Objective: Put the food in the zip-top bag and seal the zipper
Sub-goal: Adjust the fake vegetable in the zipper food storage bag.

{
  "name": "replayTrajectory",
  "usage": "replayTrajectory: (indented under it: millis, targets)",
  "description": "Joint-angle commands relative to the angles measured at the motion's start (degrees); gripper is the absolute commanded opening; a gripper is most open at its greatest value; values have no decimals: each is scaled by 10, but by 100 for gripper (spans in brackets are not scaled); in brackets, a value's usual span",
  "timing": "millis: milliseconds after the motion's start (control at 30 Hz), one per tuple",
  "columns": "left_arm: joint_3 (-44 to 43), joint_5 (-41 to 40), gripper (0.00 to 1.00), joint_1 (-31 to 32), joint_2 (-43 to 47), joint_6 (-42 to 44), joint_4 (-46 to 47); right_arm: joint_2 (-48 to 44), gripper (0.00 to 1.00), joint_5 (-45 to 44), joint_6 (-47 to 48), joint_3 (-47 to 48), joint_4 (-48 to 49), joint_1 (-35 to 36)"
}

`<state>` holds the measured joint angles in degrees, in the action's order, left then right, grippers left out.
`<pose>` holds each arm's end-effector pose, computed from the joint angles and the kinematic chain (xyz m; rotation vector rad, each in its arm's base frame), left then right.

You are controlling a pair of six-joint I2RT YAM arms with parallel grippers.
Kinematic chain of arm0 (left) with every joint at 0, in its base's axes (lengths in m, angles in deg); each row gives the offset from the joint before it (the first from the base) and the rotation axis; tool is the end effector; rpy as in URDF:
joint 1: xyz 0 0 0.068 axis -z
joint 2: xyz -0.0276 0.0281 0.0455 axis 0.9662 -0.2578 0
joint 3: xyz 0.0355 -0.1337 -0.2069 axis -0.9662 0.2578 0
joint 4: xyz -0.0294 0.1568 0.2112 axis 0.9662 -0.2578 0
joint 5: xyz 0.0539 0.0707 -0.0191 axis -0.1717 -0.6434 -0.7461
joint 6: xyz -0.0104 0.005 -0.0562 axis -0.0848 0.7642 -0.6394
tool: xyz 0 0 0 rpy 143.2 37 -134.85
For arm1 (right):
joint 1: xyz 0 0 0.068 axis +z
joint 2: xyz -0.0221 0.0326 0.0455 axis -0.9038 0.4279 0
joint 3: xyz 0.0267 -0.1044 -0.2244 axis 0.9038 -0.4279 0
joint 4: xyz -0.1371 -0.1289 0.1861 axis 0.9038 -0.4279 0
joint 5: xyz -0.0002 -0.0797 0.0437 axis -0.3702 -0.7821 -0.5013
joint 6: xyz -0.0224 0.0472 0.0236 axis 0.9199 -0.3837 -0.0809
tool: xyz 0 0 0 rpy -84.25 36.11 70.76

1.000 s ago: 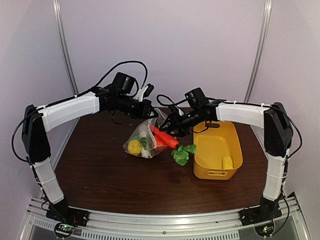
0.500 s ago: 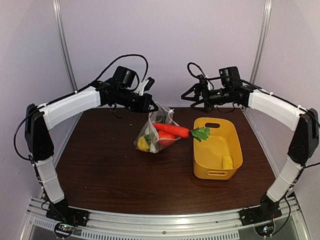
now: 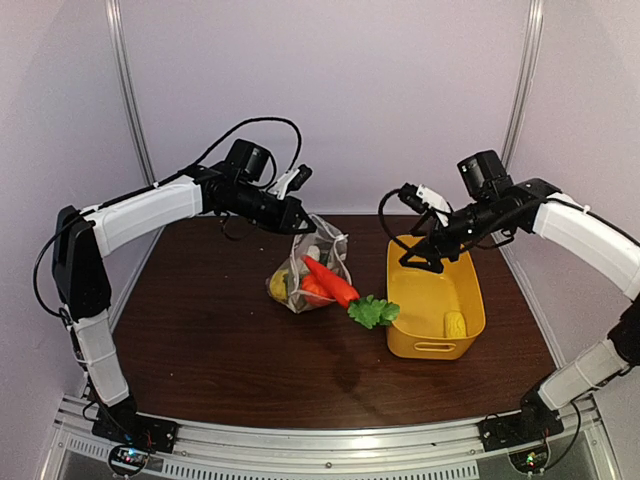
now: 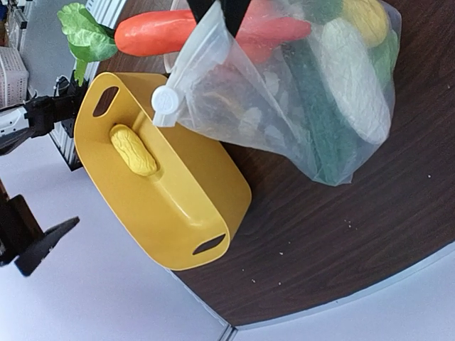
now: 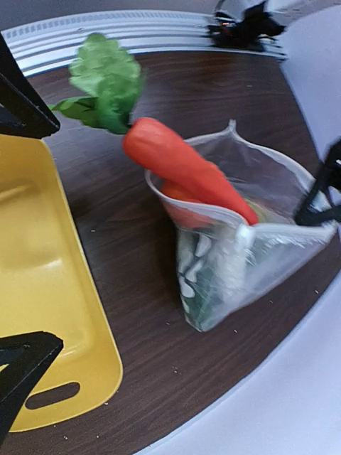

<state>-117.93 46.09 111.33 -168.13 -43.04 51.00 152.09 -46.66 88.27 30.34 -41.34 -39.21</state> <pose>0.3363 -0.2717 0.2937 0.6576 2.3221 -1.0709 0.2748 0.1584 0.3294 -1.1985 1.9070 0.7969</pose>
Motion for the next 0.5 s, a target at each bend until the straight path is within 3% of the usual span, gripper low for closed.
replayTrajectory:
  millis: [0, 300, 467]
  targets:
    - [44, 33, 0, -20, 28, -6, 43, -69, 95, -111, 243, -68, -76, 57]
    - [59, 48, 0, -24, 33, -16, 50, -17, 85, -205, 256, -73, -75, 196]
    - [60, 50, 0, -27, 32, -17, 52, 20, 70, -252, 242, -54, -53, 239]
